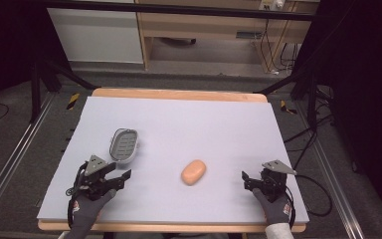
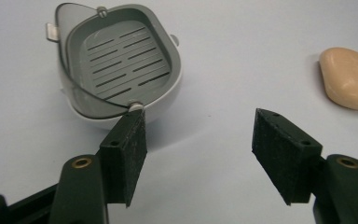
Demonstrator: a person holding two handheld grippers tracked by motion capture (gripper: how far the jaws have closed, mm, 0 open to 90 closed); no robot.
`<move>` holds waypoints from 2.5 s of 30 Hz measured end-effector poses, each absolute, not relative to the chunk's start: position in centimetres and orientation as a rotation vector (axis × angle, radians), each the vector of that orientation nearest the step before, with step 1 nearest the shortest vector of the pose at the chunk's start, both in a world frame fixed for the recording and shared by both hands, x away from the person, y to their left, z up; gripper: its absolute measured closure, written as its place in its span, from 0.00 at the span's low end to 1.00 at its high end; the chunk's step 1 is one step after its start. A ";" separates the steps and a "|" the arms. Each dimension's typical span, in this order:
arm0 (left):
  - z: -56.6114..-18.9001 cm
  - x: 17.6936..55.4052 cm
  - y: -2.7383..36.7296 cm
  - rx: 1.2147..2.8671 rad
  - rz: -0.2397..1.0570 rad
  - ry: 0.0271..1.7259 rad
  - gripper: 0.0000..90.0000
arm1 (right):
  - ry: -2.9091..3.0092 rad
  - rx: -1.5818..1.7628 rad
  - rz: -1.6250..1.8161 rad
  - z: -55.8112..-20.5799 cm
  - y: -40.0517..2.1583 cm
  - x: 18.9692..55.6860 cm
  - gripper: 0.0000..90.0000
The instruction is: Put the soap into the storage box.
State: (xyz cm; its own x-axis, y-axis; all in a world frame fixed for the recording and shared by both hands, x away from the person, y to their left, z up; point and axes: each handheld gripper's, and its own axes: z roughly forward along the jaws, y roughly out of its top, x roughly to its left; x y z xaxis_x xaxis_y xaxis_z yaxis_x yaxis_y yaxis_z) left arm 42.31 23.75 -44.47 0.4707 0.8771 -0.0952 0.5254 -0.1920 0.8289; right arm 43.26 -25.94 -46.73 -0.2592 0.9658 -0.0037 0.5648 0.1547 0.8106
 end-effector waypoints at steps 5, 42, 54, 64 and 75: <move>-44.4 42.2 22.8 1.883 0.509 1.159 0.39 | 1.899 1.450 0.970 -46.7 -25.8 43.3 0.08; -41.0 43.6 17.5 1.901 0.530 1.020 0.41 | 1.897 1.447 0.967 -46.3 -25.6 43.2 0.08; -40.9 44.3 14.9 1.936 0.500 0.972 0.39 | 1.900 1.444 0.977 -46.2 -25.6 43.3 0.08; -41.1 44.9 12.9 1.973 0.481 0.947 0.38 | 1.908 1.447 0.981 -46.2 -25.6 43.3 0.09; -41.8 45.6 10.8 2.012 0.459 0.930 0.36 | 1.920 1.439 0.978 -46.3 -25.5 43.4 0.09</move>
